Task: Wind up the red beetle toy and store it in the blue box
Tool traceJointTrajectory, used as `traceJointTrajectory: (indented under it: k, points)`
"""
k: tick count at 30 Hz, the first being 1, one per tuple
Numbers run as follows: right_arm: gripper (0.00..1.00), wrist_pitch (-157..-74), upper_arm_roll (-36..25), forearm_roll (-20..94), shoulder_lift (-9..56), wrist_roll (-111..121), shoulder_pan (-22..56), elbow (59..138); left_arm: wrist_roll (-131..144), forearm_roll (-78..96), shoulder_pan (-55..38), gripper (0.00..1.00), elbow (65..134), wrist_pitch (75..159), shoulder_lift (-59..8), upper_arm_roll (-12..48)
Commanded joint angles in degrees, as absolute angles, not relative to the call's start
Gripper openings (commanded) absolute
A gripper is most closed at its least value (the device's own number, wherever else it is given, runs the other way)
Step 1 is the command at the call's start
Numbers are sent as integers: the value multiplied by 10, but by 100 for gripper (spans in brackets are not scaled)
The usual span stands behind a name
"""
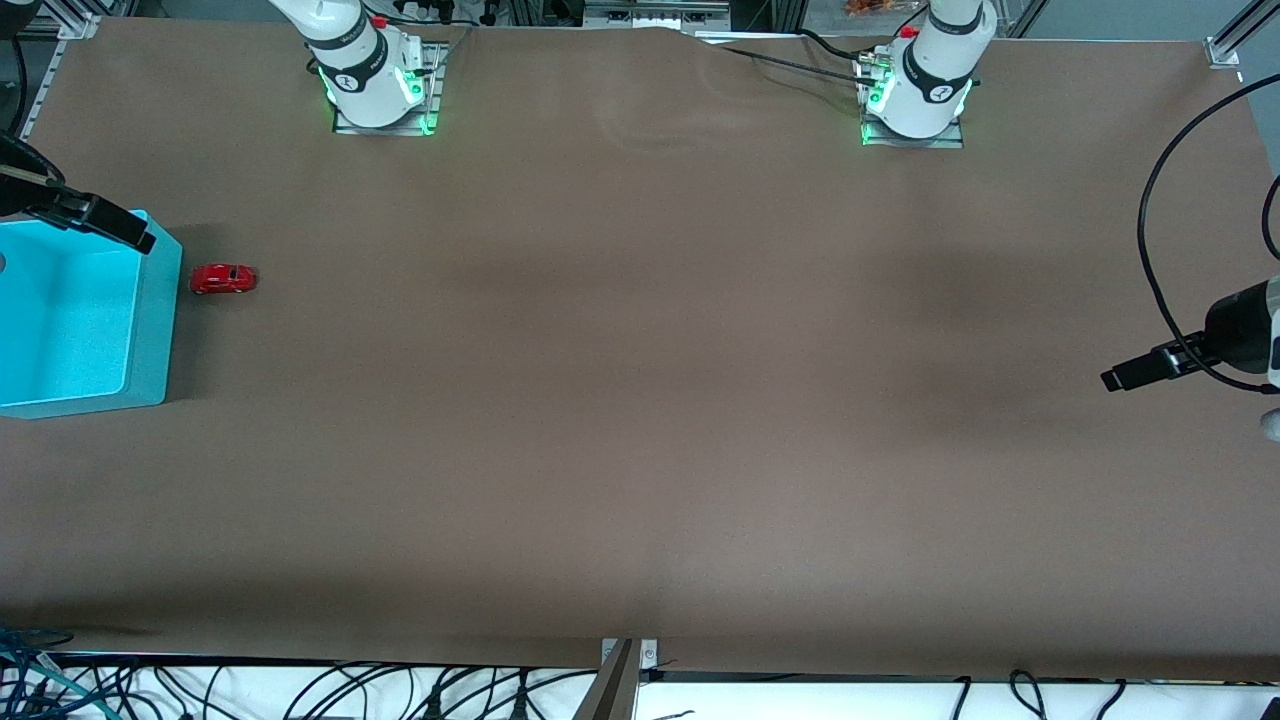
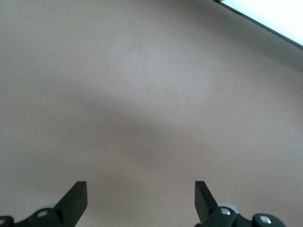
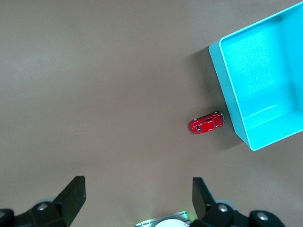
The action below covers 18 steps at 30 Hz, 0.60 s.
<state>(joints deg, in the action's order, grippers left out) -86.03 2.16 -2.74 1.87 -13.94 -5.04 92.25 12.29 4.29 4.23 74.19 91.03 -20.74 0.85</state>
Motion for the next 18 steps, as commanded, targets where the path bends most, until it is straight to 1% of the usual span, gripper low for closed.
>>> traceJointTrajectory:
  k: [1,4,8,15,18]
  points:
    - [100,-860,16,-25,33,-166,-53,924,105,33,40,100,734,900,-208,7]
    - [100,-871,12,-25,30,-173,-54,945,80,35,41,100,730,902,-209,4]
    - [100,-903,-6,-25,17,-175,-54,988,19,37,46,100,708,902,-209,3]
    - [98,-958,-40,-24,4,-209,-54,1049,4,36,45,100,706,903,-214,2]
    - [98,-981,-46,-24,2,-221,-54,1076,-21,35,46,100,705,902,-214,1]
